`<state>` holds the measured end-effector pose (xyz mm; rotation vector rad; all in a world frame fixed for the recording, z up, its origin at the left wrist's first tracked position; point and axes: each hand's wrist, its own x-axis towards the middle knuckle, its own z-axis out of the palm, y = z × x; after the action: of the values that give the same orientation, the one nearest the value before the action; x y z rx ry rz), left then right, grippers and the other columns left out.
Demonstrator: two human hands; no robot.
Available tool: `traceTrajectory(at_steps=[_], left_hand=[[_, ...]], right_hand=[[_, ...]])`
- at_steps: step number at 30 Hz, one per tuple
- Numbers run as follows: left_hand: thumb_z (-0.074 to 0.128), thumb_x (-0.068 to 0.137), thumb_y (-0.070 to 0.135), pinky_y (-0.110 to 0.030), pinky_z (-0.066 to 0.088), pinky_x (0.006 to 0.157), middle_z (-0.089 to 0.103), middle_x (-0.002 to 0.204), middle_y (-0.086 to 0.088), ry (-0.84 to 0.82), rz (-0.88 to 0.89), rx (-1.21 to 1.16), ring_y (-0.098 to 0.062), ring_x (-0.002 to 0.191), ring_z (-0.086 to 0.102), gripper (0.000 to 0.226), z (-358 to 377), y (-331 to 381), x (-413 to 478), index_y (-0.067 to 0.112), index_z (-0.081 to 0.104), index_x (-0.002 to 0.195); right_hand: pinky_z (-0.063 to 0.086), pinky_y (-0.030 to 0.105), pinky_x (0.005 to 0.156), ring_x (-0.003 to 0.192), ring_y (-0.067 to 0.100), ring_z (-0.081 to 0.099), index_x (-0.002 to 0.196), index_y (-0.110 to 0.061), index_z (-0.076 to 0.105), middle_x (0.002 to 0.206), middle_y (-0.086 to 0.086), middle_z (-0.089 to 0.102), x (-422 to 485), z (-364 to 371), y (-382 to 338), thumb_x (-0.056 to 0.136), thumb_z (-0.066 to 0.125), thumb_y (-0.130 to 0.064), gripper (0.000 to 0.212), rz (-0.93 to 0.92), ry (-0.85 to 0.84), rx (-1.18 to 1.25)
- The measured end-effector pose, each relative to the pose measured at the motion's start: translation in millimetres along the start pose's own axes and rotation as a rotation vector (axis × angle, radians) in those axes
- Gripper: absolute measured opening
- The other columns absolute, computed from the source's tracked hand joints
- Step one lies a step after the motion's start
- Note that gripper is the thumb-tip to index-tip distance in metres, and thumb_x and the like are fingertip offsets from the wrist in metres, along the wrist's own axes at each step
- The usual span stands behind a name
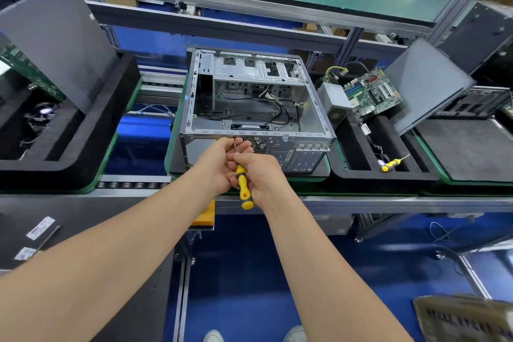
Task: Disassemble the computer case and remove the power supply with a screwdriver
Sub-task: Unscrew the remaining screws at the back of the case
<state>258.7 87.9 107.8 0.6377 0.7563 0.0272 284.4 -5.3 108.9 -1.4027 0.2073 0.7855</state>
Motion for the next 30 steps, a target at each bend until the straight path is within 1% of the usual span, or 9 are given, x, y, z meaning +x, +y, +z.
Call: traceTrajectory(at_steps=[2,3,9,13,16,19,21,25,30], left_hand=[[0.047,0.104,0.027,-0.015,0.034,0.042,0.079,0.089,0.003,-0.009,0.009,-0.001,-0.010,0.086,0.069,0.020,-0.2,-0.9,-1.7,0.017,0.064,0.099],[0.049,0.103,0.028,-0.015,0.034,0.041,0.079,0.090,0.003,-0.012,0.013,-0.009,-0.009,0.082,0.071,0.020,0.0,-1.4,-2.0,0.017,0.064,0.099],[0.055,0.103,0.033,-0.015,0.037,0.038,0.078,0.090,0.006,0.014,0.039,0.037,-0.008,0.082,0.065,0.020,2.3,-6.4,-2.1,0.019,0.065,0.094],[0.055,0.102,0.034,-0.016,0.038,0.036,0.078,0.104,0.005,0.043,0.061,0.072,-0.008,0.069,0.065,0.018,3.0,-9.0,-3.9,0.021,0.065,0.094],[0.054,0.101,0.034,-0.017,0.037,0.037,0.079,0.101,0.005,0.078,0.077,0.106,-0.008,0.056,0.061,0.019,5.5,-11.0,-5.4,0.022,0.067,0.092],[0.052,0.100,0.033,-0.016,0.038,0.036,0.079,0.101,0.004,0.100,0.077,0.106,-0.009,0.048,0.063,0.020,8.3,-11.7,-4.9,0.022,0.067,0.095],[0.050,0.099,0.034,-0.016,0.039,0.037,0.079,0.099,0.004,0.102,0.077,0.104,-0.009,0.049,0.064,0.020,9.5,-11.6,-4.5,0.022,0.066,0.094],[0.050,0.100,0.034,-0.018,0.040,0.038,0.079,0.093,0.006,0.097,0.073,0.084,-0.010,0.061,0.065,0.022,9.9,-11.8,-2.8,0.024,0.064,0.085],[0.047,0.103,0.032,-0.020,0.045,0.049,0.078,0.085,0.006,0.047,0.064,-0.019,-0.010,0.071,0.073,0.028,10.8,-12.9,1.7,0.024,0.060,0.079]], right_hand=[[0.052,0.026,0.042,0.044,0.018,0.062,0.099,0.003,0.076,0.074,0.013,0.069,1.0,-0.6,-0.8,0.097,0.070,-0.008,0.013,-0.003,0.022,-0.025],[0.052,0.026,0.042,0.045,0.018,0.062,0.097,0.003,0.075,0.074,0.013,0.070,1.3,-0.8,-0.9,0.097,0.070,-0.008,0.012,-0.003,0.028,-0.030],[0.052,0.025,0.043,0.045,0.017,0.061,0.091,-0.002,0.076,0.065,0.008,0.069,1.5,-3.5,0.7,0.096,0.071,-0.010,0.011,0.001,0.020,-0.042],[0.051,0.025,0.044,0.047,0.017,0.061,0.091,-0.004,0.077,0.064,0.007,0.069,1.1,-3.6,3.5,0.094,0.071,-0.011,0.010,-0.022,0.034,-0.070],[0.050,0.026,0.044,0.049,0.018,0.062,0.091,-0.005,0.075,0.063,0.006,0.069,0.7,-5.0,5.0,0.093,0.071,-0.012,0.008,-0.040,0.039,-0.099],[0.051,0.027,0.045,0.053,0.020,0.061,0.087,-0.008,0.076,0.066,0.008,0.068,-0.8,-8.0,6.6,0.092,0.070,-0.010,0.008,-0.077,0.023,-0.137],[0.052,0.027,0.046,0.056,0.022,0.060,0.084,-0.009,0.075,0.068,0.010,0.067,-1.6,-9.7,7.2,0.091,0.068,-0.008,0.011,-0.105,0.005,-0.157],[0.053,0.030,0.050,0.062,0.023,0.063,0.083,-0.011,0.076,0.071,0.008,0.068,-1.2,-11.5,5.9,0.091,0.067,-0.009,0.012,-0.148,0.016,-0.228],[0.050,0.028,0.046,0.056,0.020,0.059,0.084,-0.003,0.076,0.063,0.005,0.064,-0.5,-15.2,4.3,0.088,0.068,-0.011,0.012,-0.166,0.039,-0.292]])
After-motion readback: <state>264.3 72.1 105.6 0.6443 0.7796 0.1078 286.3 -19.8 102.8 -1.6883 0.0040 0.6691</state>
